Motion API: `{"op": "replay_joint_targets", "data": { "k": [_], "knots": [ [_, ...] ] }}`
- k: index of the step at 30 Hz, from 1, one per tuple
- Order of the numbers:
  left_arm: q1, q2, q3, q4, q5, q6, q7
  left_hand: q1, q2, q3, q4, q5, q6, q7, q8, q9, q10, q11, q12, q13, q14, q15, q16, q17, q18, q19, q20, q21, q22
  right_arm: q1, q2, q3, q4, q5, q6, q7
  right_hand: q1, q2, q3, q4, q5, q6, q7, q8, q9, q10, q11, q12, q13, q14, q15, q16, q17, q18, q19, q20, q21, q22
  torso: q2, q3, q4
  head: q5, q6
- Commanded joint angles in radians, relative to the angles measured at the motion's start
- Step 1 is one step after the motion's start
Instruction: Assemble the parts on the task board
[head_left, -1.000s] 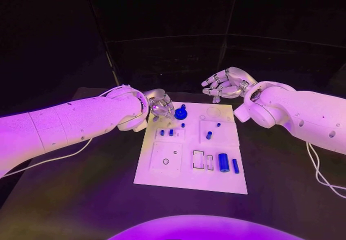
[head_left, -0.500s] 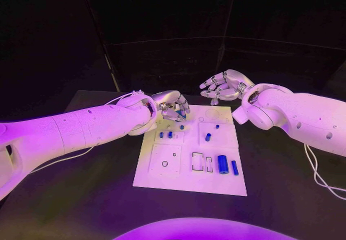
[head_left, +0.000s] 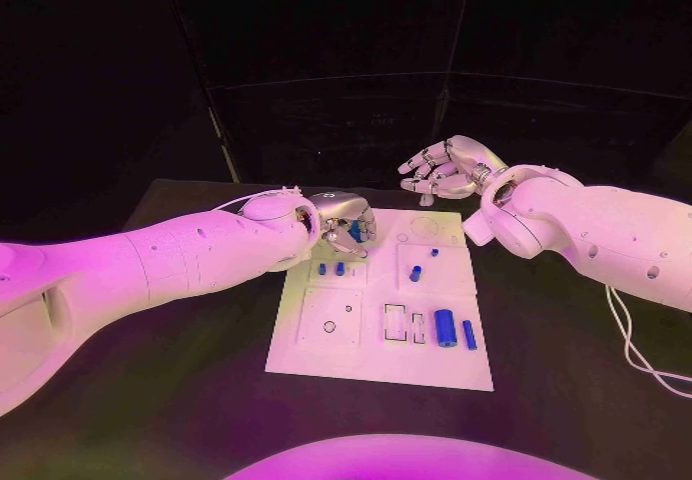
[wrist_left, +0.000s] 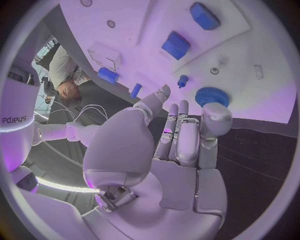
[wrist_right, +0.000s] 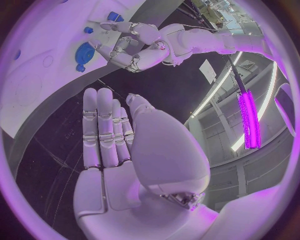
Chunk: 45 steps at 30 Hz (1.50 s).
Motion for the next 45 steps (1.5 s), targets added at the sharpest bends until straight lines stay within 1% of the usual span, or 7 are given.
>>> {"op": "replay_joint_targets", "data": {
  "k": [1,6,8,15,28,34,45],
  "knots": [
    [0.0,0.008,0.0,-0.014,-0.056,0.03,0.014,0.011,-0.002,-0.007,0.001,-0.003,0.009,0.0,-0.005,-0.002,0.008,-0.002,-0.005,-0.004,0.009,-0.001,0.004,0.001,-0.011,0.007,0.001,0.006,0.002,0.002,0.002,0.001,-0.002,-0.017,-0.056,0.015,-0.001,-0.01,0.019,0.005,0.003,-0.011,0.012,0.01,-0.001,-0.048,0.014,-0.051,-0.042,-0.064,0.015,-0.075,-0.044,-0.002,-0.05,0.01,-0.048,-0.024,-0.001,0.0,-0.0005,0.0,-0.001],
    [-0.002,0.021,0.0,-0.033,-0.06,0.022,0.017,0.019,0.008,-0.002,0.003,-0.002,0.019,0.0,-0.011,-0.01,0.017,-0.002,-0.013,-0.016,0.011,-0.001,0.006,-0.002,-0.011,0.009,0.001,0.009,0.004,0.002,0.005,0.001,-0.006,0.004,-0.059,0.034,-0.001,-0.015,0.053,0.004,-0.002,-0.004,0.017,0.026,-0.001,-0.059,0.029,-0.13,-0.14,-0.089,0.032,-0.206,-0.134,0.002,-0.088,0.031,-0.127,-0.069,-0.001,0.0002,0.0024,-0.004,-0.001],
    [-0.003,0.027,0.0,-0.041,-0.067,0.021,0.018,0.025,0.014,0.003,0.003,-0.002,0.022,0.0,-0.013,-0.012,0.019,-0.002,-0.017,-0.021,0.011,-0.001,0.007,-0.003,-0.012,0.01,0.001,0.009,0.005,0.002,0.006,0.001,-0.007,0.01,-0.061,0.046,0.0,-0.016,0.078,-0.002,-0.01,0.011,0.017,0.031,-0.003,-0.044,0.026,-0.172,-0.199,-0.085,0.035,-0.274,-0.179,0.004,-0.094,0.036,-0.16,-0.089,-0.001,0.001,0.0016,-0.003,-0.002],
    [-0.005,0.045,0.001,-0.058,-0.082,0.046,0.013,0.03,0.022,0.012,0.006,-0.002,0.041,-0.002,-0.015,-0.018,0.034,-0.003,-0.024,-0.034,0.015,-0.002,0.012,0.001,-0.014,0.016,0.0,0.022,0.019,0.002,0.008,0.001,-0.01,0.029,-0.06,0.067,-0.016,-0.031,0.12,-0.021,-0.017,0.031,0.014,0.015,-0.006,-0.001,0.033,-0.239,-0.314,-0.076,0.047,-0.41,-0.276,0.003,-0.102,0.052,-0.234,-0.133,-0.001,0.0006,0.0009,-0.004,-0.003],
    [-0.012,0.065,0.001,-0.086,-0.103,0.125,-0.01,0.03,0.022,0.016,0.008,-0.003,0.054,-0.004,-0.019,-0.025,0.05,-0.005,-0.031,-0.046,0.018,-0.004,0.016,0.001,-0.016,0.02,-0.002,0.03,0.027,0.002,0.012,0.001,-0.011,0.041,-0.057,0.074,-0.034,-0.033,0.136,-0.039,-0.017,0.036,0.02,0.002,-0.006,0.006,0.037,-0.26,-0.369,-0.059,0.053,-0.465,-0.318,0.002,-0.091,0.057,-0.27,-0.156,-0.001,0.0007,0.0007,-0.01,-0.004],
    [-0.013,0.072,0.001,-0.1,-0.108,0.129,-0.018,0.031,0.024,0.018,0.009,-0.003,0.059,-0.004,-0.021,-0.028,0.055,-0.006,-0.034,-0.051,0.019,-0.005,0.017,0.0,-0.016,0.02,-0.002,0.029,0.027,0.002,0.013,0.001,-0.012,0.046,-0.047,0.068,-0.046,-0.035,0.136,-0.041,-0.014,0.028,0.029,-0.007,-0.006,0.0,0.044,-0.265,-0.386,-0.056,0.059,-0.481,-0.33,0.001,-0.089,0.061,-0.283,-0.164,-0.002,0.0014,0.0028,-0.012,-0.004],
    [-0.013,0.084,0.001,-0.117,-0.113,0.141,-0.026,0.034,0.038,0.031,0.014,-0.003,0.071,-0.003,-0.027,-0.034,0.064,-0.006,-0.045,-0.064,0.022,-0.005,0.022,0.002,-0.018,0.024,-0.003,0.037,0.036,0.002,0.015,0.001,-0.012,0.049,-0.054,0.068,-0.047,-0.033,0.138,-0.044,-0.008,0.026,0.031,-0.009,-0.006,0.0,0.046,-0.265,-0.391,-0.054,0.06,-0.487,-0.334,0.002,-0.087,0.062,-0.288,-0.167,-0.002,0.0019,0.0022,-0.009,-0.005]
  ]
}}
